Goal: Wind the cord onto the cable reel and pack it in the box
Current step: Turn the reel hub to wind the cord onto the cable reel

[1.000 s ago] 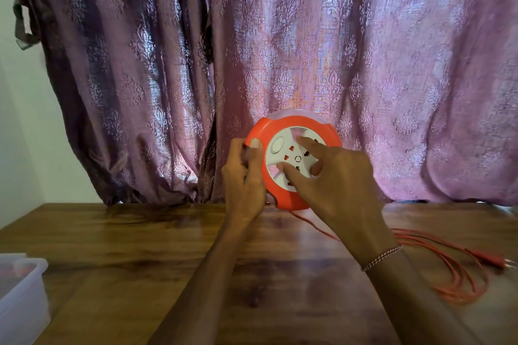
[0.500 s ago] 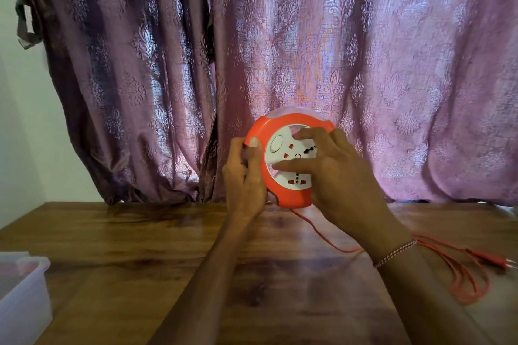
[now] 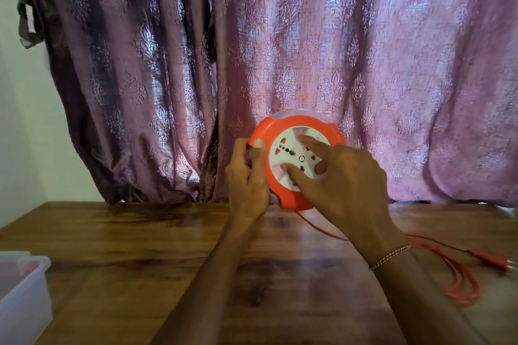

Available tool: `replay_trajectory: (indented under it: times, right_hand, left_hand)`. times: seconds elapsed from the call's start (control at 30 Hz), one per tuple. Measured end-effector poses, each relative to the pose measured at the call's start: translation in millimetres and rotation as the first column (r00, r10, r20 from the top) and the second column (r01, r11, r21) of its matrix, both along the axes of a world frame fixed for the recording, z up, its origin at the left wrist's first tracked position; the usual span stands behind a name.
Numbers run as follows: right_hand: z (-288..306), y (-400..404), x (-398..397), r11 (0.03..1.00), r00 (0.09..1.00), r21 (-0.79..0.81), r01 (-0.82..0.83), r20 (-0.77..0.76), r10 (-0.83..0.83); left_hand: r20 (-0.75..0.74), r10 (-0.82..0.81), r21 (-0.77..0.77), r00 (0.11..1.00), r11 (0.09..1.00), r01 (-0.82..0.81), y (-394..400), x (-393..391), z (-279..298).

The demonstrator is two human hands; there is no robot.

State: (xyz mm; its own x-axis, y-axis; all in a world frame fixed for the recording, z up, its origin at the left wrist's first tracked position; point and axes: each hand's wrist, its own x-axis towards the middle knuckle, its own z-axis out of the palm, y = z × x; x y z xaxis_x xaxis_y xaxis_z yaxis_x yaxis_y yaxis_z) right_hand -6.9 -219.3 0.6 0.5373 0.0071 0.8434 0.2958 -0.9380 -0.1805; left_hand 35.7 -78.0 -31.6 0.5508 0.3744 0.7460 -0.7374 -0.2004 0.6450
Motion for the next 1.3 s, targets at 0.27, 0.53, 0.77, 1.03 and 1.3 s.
replay_trajectory:
  times: [0.27,0.53,0.77,1.03,1.3]
  right_hand:
    - [9,-11,-1,0.97,0.973,-0.08,-0.228,0.03,0.231]
    - [9,-9,-3,0.916,0.968,-0.315,-0.25,-0.105,0.228]
    - [3,-7,-3,0.968,0.995,-0.231,-0.097,0.0,0.1]
    - [6,1,-3,0.998,0.998,-0.002,-0.055,0.023,0.055]
    - [12,-11,-3,0.933,0.942,-0.137,-0.333,-0.077,0.325]
  left_hand:
    - [0.0,-0.031,-0.053,1.0,0.998,0.031,4,3,1]
    - [-0.009,-0.027,-0.04,1.0,0.999,0.027,4,3,0]
    - [0.004,-0.003,-0.011,1.0,1.0,0.003,2,0,1]
    - [-0.007,-0.003,0.003,1.0,1.0,0.003,3,2,1]
    - [-0.005,-0.028,-0.051,1.0,0.998,0.028,6,4,1]
